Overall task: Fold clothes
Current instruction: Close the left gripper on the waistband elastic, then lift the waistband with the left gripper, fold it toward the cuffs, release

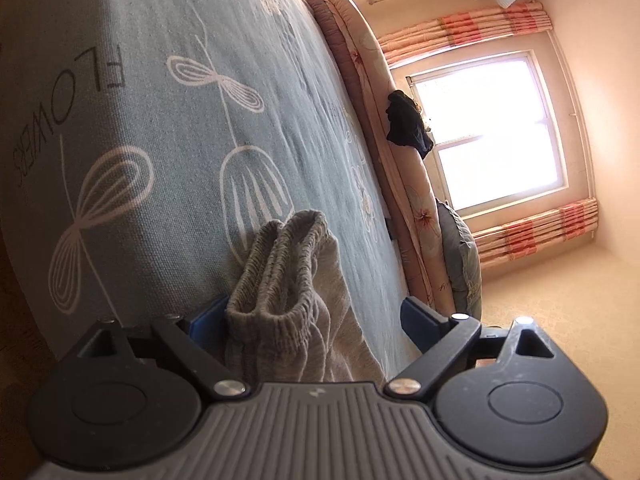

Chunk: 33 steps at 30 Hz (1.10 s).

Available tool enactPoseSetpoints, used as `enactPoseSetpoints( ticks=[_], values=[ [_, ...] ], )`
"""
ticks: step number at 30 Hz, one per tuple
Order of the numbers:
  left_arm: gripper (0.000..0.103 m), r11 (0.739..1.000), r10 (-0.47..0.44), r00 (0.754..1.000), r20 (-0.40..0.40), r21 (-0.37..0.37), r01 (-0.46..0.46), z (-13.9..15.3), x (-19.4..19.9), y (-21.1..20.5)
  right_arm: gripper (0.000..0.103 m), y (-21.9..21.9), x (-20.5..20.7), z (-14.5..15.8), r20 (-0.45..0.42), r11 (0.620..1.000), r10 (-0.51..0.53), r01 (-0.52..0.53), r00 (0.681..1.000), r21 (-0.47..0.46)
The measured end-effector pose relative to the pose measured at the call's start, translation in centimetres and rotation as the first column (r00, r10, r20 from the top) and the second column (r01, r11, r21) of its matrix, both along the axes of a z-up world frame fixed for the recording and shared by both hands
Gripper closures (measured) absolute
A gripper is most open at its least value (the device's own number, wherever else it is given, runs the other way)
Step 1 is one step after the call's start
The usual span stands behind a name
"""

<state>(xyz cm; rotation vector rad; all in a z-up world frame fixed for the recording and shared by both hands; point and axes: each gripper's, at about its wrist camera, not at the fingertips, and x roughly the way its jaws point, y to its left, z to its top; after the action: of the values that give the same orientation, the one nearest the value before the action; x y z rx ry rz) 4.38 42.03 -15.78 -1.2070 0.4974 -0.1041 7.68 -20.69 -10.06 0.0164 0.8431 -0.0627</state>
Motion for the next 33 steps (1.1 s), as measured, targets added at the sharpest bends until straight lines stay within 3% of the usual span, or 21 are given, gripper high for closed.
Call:
enactPoseSetpoints(
  ticks=[4, 8, 10, 13, 18, 19, 21, 23, 26, 28, 31, 33],
  values=[
    [0.012, 1.0, -0.019, 0.999, 0.05, -0.014, 0.02, -0.7, -0.9, -0.5, 0.0, 0.2, -0.1, 0.0, -0.002, 1.0, -0.001, 0.001, 1.0, -0.009],
    [0.011, 1.0, -0.022, 0.999, 0.045, -0.014, 0.023, -0.8, 0.7, -0.3, 0.0, 0.3, 0.0, 0.0, -0.007, 1.0, -0.007, 0.007, 1.0, -0.011],
    [0.011, 1.0, -0.025, 0.998, 0.049, 0.013, 0.024, -0.8, 1.6, -0.3, 0.0, 0.3, 0.0, 0.1, -0.007, 1.0, -0.006, 0.006, 1.0, -0.009],
    [0.003, 0.997, -0.044, 0.998, 0.039, 0.058, 0.042, -0.1, 2.2, -0.8, 0.0, 0.2, -0.2, 0.0, -0.001, 1.0, 0.002, -0.002, 1.0, -0.008],
    [0.006, 0.987, -0.08, 0.996, 0.025, 0.14, 0.076, 0.8, 1.4, -2.4, 0.0, 0.1, -0.5, 0.0, 0.007, 1.0, 0.017, -0.017, 1.0, -0.005],
    [0.011, 0.984, -0.074, 0.997, 0.013, 0.166, 0.071, 1.0, 1.2, -2.6, 0.0, 0.1, -0.6, -0.1, 0.01, 1.0, 0.019, -0.019, 1.0, -0.007],
    [0.031, 0.975, -0.061, 0.997, -0.039, 0.211, 0.068, 1.3, 1.5, -2.8, 0.0, 0.2, -0.6, -0.1, 0.013, 1.0, 0.02, -0.02, 1.0, -0.01],
    [0.059, 0.965, -0.056, 0.994, -0.095, 0.252, 0.078, 1.7, 1.9, -2.9, 0.0, 0.2, -0.6, -0.1, 0.014, 1.0, 0.017, -0.017, 1.0, -0.01],
    [0.076, 0.949, -0.05, 0.983, -0.175, 0.297, 0.101, 2.4, 2.4, -3.1, 0.0, 0.2, -0.7, -0.2, 0.024, 1.0, 0.023, -0.023, 0.999, -0.011],
    [0.083, 0.94, -0.04, 0.97, -0.241, 0.32, 0.118, 3.1, 2.5, -3.2, 0.0, 0.2, -0.9, -0.2, 0.03, 0.999, 0.031, -0.03, 0.999, -0.013],
    [0.086, 0.917, -0.018, 0.944, -0.329, 0.371, 0.146, 4.6, 2.7, -3.9, 0.0, 0.1, -0.9, -0.2, 0.031, 0.999, 0.036, -0.036, 0.999, -0.011],
    [0.087, 0.898, -0.015, 0.943, -0.332, 0.41, 0.159, 6.2, 2.8, -4.9, 0.0, 0.0, -0.9, -0.1, 0.033, 0.999, 0.035, -0.035, 0.999, -0.004]
  ],
)
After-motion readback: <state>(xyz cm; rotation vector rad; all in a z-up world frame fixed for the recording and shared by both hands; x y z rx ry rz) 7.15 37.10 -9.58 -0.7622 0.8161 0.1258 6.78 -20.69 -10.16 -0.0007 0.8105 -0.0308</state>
